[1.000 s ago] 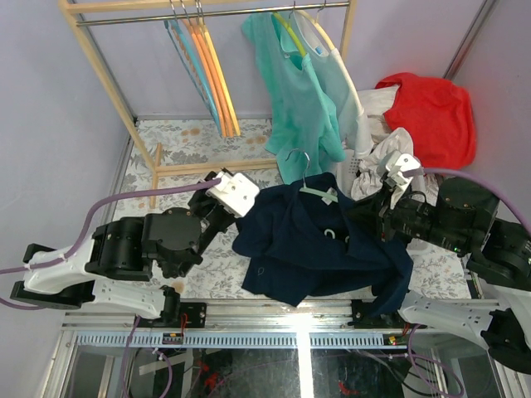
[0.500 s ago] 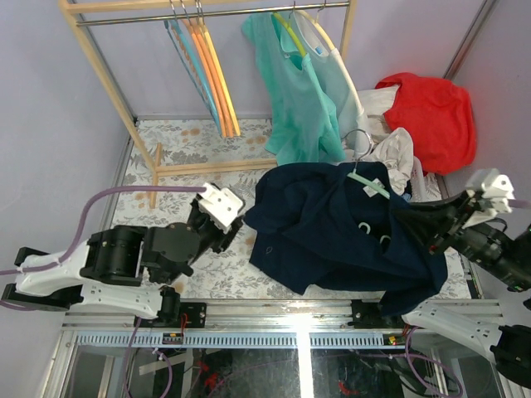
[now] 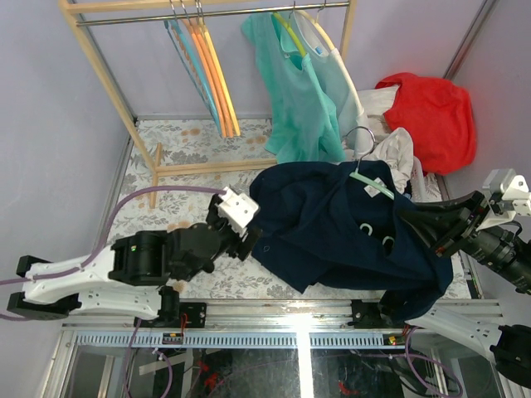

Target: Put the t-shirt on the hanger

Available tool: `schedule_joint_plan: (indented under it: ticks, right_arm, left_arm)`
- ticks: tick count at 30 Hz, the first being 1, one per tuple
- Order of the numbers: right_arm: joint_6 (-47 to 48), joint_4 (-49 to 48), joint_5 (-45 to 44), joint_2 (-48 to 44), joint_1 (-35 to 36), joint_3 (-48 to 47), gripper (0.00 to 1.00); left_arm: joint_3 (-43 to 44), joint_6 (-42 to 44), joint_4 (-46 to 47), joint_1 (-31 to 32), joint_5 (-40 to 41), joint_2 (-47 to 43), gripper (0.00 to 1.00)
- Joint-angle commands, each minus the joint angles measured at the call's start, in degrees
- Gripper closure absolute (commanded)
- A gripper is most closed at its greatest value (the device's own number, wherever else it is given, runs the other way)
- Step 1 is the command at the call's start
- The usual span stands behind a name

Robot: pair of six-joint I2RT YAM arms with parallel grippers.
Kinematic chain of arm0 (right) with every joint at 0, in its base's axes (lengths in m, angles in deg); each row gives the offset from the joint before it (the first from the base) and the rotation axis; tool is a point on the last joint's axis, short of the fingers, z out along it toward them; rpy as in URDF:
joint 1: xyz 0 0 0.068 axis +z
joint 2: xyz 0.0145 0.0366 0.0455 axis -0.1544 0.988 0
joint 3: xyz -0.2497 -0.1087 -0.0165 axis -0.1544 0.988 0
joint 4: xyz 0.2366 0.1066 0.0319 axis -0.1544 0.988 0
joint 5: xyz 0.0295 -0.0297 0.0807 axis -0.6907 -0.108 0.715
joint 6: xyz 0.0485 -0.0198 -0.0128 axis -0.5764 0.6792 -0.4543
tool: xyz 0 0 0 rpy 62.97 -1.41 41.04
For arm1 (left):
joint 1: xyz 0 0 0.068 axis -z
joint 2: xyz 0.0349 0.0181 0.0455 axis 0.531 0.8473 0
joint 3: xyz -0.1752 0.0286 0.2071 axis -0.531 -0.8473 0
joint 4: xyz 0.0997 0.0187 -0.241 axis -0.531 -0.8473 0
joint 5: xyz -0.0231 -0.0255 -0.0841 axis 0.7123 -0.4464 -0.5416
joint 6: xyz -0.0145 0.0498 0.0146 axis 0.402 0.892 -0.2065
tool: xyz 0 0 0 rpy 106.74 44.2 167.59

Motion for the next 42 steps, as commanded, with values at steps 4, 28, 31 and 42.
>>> schedule_joint_plan:
  ticks: [4,28,31,42]
  right_arm:
    - [-1.1,-7.6,1.5,0.7,0.1,-3.0,1.00]
    - [0.4,-6.4,-0.2,1.3,0.0,-5.4,1.00]
    - [0.4,-6.4,0.0,1.8,0.1,-5.9,1.00]
    - [0.0,-7.3,1.1,2.1,0.0,-5.5,1.00]
  left_arm:
    - [-2.5,1.0,7.9,-9.7,-6.9,0.9,0.44]
    - [19.1,-0.5,-4.1,-15.0,-5.4,0.4,0.81]
    - [20.1,-1.2,-5.9,-15.1,-6.9,1.2,0.73]
    - [10.1,-5.1,-6.2,-15.0,-17.3,2.7,0.35]
